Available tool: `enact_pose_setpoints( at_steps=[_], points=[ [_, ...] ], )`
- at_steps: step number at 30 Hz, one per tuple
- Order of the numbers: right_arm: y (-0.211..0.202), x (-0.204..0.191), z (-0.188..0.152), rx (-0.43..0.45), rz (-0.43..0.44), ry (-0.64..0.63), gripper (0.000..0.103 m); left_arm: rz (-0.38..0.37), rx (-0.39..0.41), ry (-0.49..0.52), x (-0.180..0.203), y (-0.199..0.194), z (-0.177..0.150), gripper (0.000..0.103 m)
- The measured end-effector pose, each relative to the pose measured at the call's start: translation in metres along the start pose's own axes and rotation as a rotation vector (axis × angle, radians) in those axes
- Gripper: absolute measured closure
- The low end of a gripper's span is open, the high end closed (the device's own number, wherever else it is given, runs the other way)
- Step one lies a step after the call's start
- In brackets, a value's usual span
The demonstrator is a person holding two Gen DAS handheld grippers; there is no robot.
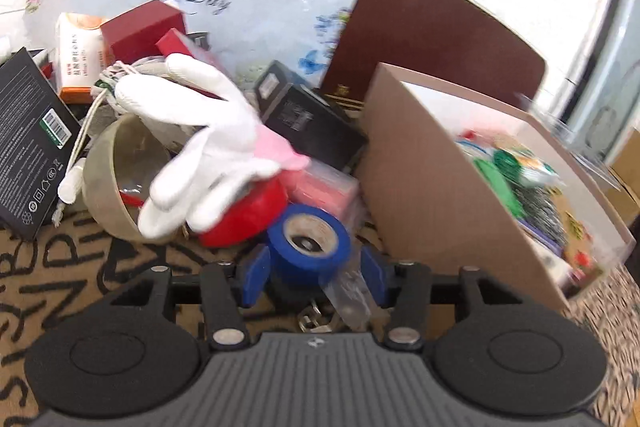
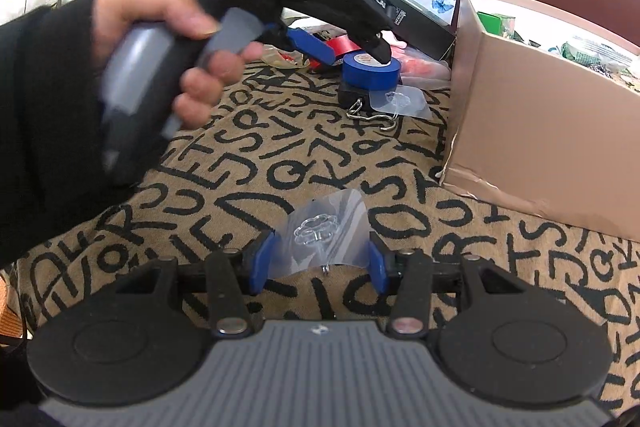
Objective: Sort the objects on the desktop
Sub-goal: 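Grasp the blue tape roll with the left gripper while right gripper holds the hook packet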
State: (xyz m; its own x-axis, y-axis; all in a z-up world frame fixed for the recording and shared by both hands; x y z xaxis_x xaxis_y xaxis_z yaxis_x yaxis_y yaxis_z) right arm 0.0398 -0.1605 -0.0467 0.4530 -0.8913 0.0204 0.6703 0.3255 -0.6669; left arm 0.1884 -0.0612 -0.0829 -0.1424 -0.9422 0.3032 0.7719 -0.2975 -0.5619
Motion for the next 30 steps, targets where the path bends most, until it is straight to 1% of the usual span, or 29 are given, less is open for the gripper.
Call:
enact_pose_setpoints(
  at_steps=[2, 4, 5, 7, 9, 10, 11, 12, 13, 14, 16, 20, 23, 30],
  points=[
    [0.001, 0.000, 0.001, 0.000, 0.001, 0.001, 0.055, 0.024, -0.008, -0.004, -0.004, 0.010, 0.003, 0.050],
    [0.002, 0.001, 0.001, 0.002, 0.003, 0.001, 0.054, 0.003, -0.041, -0.020, -0.007, 0.020, 0.004, 0.049],
    [0.002, 0.001, 0.001, 0.004, 0.004, 0.002, 0.054, -0.005, -0.050, -0.023, -0.007, 0.023, 0.004, 0.046],
    [0.004, 0.001, 0.002, 0.006, 0.003, 0.005, 0.054, -0.012, -0.048, -0.036, -0.009, 0.030, 0.006, 0.043],
    [0.004, 0.001, 0.003, 0.008, 0.003, 0.009, 0.054, -0.016, -0.036, -0.052, -0.013, 0.033, 0.008, 0.045],
    [0.004, 0.001, 0.004, 0.008, 0.002, 0.010, 0.054, -0.017, -0.031, -0.064, -0.015, 0.033, 0.008, 0.051],
    [0.004, 0.001, 0.004, 0.008, 0.003, 0.010, 0.054, -0.024, -0.030, -0.083, -0.018, 0.031, 0.009, 0.058],
    [0.004, 0.001, 0.004, 0.009, 0.003, 0.010, 0.054, -0.011, -0.031, -0.092, -0.021, 0.028, 0.009, 0.078],
    [0.004, 0.001, 0.004, 0.009, 0.003, 0.010, 0.055, -0.006, -0.035, -0.086, -0.023, 0.026, 0.009, 0.080],
    [0.003, 0.001, 0.004, 0.010, 0.002, 0.011, 0.055, -0.024, -0.047, -0.094, -0.026, 0.024, 0.007, 0.080],
    [0.002, 0.001, 0.005, 0.015, 0.000, 0.022, 0.056, -0.034, -0.059, -0.091, -0.027, 0.020, 0.001, 0.080],
    [-0.003, -0.004, 0.006, 0.023, 0.001, 0.009, 0.057, -0.031, -0.053, -0.068, -0.025, 0.004, -0.009, 0.081],
    [-0.009, -0.006, 0.009, 0.036, -0.002, 0.004, 0.060, -0.041, -0.051, -0.076, -0.025, -0.012, -0.013, 0.081],
    [-0.025, -0.010, 0.018, 0.079, -0.022, -0.014, 0.062, -0.070, 0.012, -0.045, -0.024, -0.060, -0.007, 0.081]
  ],
)
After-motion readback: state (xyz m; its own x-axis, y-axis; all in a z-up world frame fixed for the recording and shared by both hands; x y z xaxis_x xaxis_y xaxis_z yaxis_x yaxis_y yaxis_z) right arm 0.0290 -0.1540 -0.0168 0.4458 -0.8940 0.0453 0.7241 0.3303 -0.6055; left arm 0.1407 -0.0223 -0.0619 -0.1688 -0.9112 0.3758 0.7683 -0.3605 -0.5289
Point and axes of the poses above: each gripper's, at about its wrist camera, not at the fingertips, and y roughly the way its jaws point, x to its right, z to its top, the point moved 4 cm from there along y, roughly the way its jaws point, and after that the axes turned 3 degrees about -z, right-handed, at the moved point
